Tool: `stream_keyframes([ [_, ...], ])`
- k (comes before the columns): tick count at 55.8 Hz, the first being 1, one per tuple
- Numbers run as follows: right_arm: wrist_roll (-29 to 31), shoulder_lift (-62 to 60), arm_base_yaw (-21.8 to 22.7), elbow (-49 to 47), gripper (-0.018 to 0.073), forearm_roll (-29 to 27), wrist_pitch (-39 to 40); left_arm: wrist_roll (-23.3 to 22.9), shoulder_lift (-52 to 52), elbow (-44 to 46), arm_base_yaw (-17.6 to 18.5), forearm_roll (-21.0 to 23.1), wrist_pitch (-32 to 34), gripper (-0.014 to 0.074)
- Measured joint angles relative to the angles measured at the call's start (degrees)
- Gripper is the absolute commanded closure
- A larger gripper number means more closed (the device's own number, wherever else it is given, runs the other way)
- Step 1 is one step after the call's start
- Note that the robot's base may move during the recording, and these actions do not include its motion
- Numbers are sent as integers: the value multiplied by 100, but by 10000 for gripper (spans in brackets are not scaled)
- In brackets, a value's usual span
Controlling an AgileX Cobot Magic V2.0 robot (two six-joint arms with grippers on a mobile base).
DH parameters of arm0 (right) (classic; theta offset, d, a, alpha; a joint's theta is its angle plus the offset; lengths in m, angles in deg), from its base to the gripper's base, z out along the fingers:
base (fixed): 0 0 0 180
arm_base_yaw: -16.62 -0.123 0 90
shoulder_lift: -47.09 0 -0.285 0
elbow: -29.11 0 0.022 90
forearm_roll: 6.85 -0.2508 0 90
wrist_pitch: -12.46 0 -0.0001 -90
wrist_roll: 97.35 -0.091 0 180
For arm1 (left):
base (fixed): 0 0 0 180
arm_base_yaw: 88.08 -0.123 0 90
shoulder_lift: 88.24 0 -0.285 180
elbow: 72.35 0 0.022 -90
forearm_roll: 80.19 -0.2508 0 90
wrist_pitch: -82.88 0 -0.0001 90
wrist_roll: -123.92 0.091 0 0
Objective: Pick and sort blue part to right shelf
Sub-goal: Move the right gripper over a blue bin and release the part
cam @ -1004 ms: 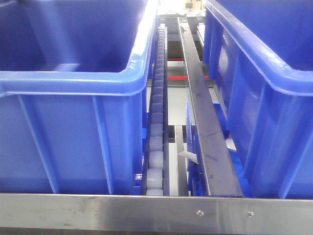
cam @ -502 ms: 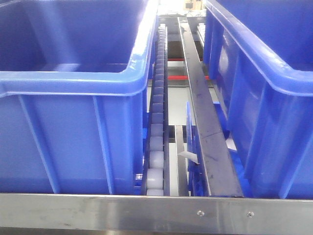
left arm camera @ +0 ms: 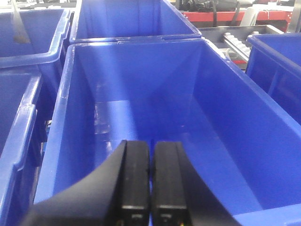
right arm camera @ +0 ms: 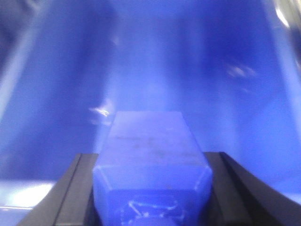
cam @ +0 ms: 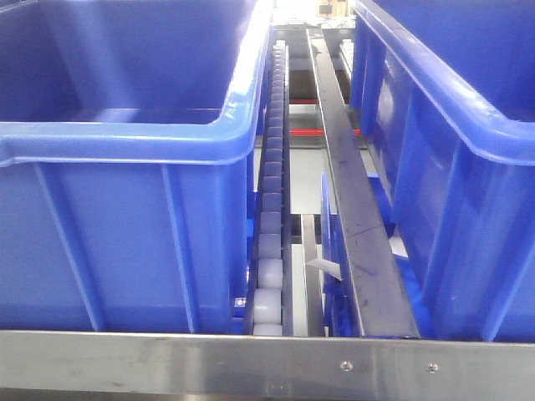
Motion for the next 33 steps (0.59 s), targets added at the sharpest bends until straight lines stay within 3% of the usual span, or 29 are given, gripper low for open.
stream_keyframes([
  [12,484,1564,33,-958,395,24,-242,0,0,0,0,0,-33,474],
  [18,732,2116,261,-1098,395,-119,-217,0,0,0,0,-2,-91,474],
  [24,1103,2633,822,-1125,395,-566,-45,0,0,0,0,-2,-173,474],
  [33,2192,3465,1986,-1125,395,-1914,546,0,0,0,0,9,-251,474],
])
